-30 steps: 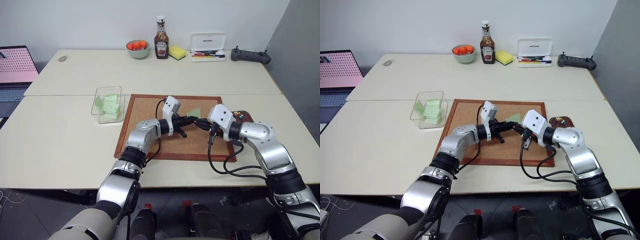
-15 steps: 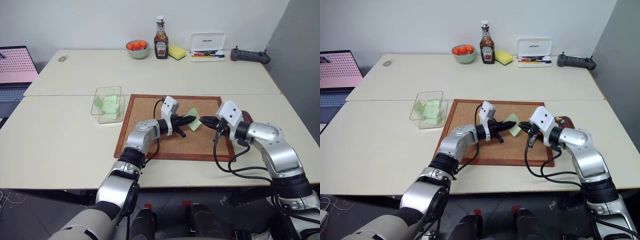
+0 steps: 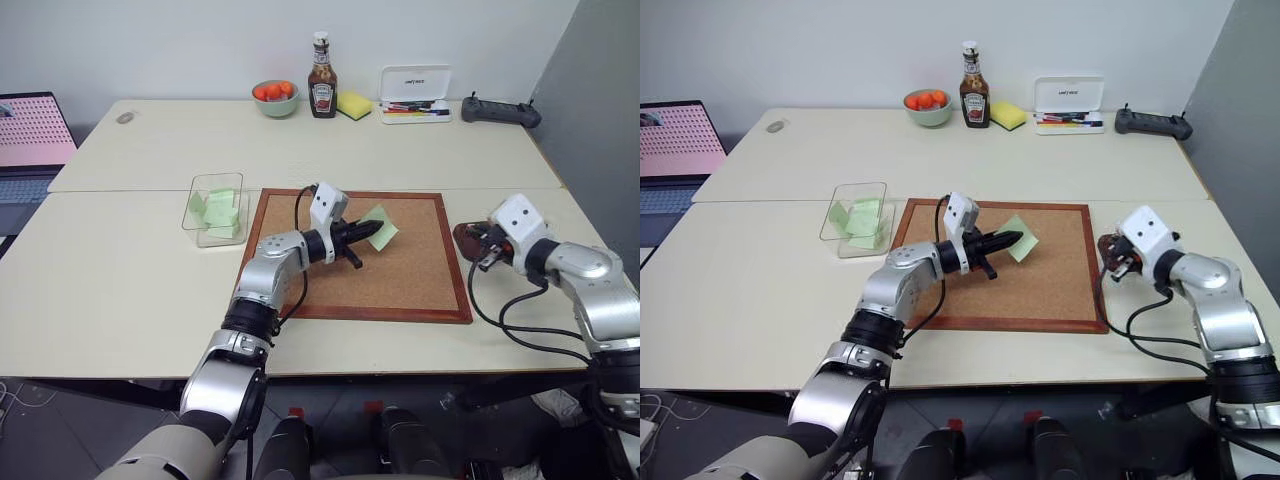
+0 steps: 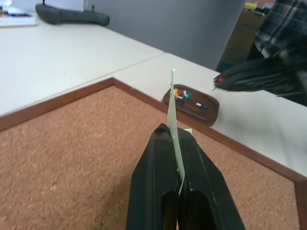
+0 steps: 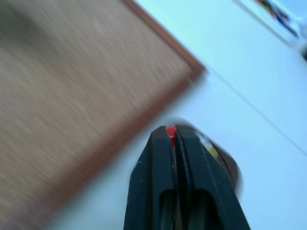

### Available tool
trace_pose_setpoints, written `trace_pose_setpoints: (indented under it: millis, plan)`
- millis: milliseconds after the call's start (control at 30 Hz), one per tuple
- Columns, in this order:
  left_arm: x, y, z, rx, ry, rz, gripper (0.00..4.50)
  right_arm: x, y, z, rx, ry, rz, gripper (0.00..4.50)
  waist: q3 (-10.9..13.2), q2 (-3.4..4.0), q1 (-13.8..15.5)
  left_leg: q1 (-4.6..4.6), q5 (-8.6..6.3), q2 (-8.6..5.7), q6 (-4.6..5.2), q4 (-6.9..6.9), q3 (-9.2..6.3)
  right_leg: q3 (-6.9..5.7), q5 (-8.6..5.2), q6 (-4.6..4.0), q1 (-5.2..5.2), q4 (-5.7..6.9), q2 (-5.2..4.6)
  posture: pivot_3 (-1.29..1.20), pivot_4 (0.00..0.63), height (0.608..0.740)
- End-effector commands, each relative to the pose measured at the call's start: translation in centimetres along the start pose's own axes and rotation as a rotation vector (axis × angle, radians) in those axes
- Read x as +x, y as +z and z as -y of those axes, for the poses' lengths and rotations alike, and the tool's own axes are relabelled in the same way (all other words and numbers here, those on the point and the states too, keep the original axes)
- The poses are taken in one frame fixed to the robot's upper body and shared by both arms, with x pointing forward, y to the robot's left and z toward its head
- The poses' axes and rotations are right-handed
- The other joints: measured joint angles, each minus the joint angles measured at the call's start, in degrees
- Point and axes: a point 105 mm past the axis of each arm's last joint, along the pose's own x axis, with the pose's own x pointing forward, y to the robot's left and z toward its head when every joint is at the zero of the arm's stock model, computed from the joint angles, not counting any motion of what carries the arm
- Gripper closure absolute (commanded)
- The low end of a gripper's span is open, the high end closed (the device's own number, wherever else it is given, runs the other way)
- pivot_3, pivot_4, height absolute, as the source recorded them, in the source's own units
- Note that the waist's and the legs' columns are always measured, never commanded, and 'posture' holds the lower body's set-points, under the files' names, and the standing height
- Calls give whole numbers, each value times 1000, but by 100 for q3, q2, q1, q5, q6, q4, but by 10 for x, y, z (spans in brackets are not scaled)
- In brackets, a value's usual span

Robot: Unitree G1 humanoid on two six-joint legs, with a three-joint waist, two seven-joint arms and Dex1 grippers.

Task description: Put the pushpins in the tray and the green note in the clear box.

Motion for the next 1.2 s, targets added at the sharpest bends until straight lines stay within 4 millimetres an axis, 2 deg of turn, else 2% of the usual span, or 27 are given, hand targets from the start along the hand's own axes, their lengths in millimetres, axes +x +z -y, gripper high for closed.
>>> trace_pose_setpoints:
  millis: [33,100,433,667,800,967,1067,1167,1200]
  plan:
    - [0,15,3,43,-5,37,4489,3,-1,14,-81,-53,-20,4500,0,0,-11,1,0,1,0,0,1,0,0,0,0,0,0,0,150,740]
    - [0,16,3,46,-2,37,4489,7,-8,17,-101,-58,-43,4500,0,0,-16,3,0,1,0,0,3,3,0,0,0,1,1,0,150,740]
    - [-2,15,5,53,3,37,4500,14,-18,20,-106,-62,-72,2328,0,0,1,1,0,-1,0,2,3,4,0,0,0,1,0,0,150,740]
    - [-2,19,4,61,4,42,4500,12,-10,26,-99,-84,-43,886,0,0,-2,1,0,-1,0,2,3,4,0,0,0,1,0,0,150,740]
    - [-4,38,-5,100,57,94,4500,3,3,37,-101,-119,-3,33,0,0,-1,1,0,-1,0,2,3,4,0,0,0,1,0,0,150,740]
    - [-23,71,-24,214,177,135,4500,-10,23,41,-91,-117,55,33,1,0,-12,0,0,0,0,2,2,3,1,1,-1,2,0,0,150,740]
    - [-58,88,-47,289,332,120,4500,-13,63,14,-28,39,239,33,1,0,-44,1,0,2,-1,1,2,4,1,1,-1,2,1,0,150,740]
    - [-79,90,-58,333,416,79,4500,-16,86,-7,15,156,349,33,1,0,-87,6,0,6,-1,0,-1,3,1,0,0,5,5,0,150,740]
    - [-90,91,-65,345,473,61,4500,-15,97,-21,27,225,391,33,1,0,-77,8,0,6,0,0,-1,3,0,1,2,6,5,0,150,740]
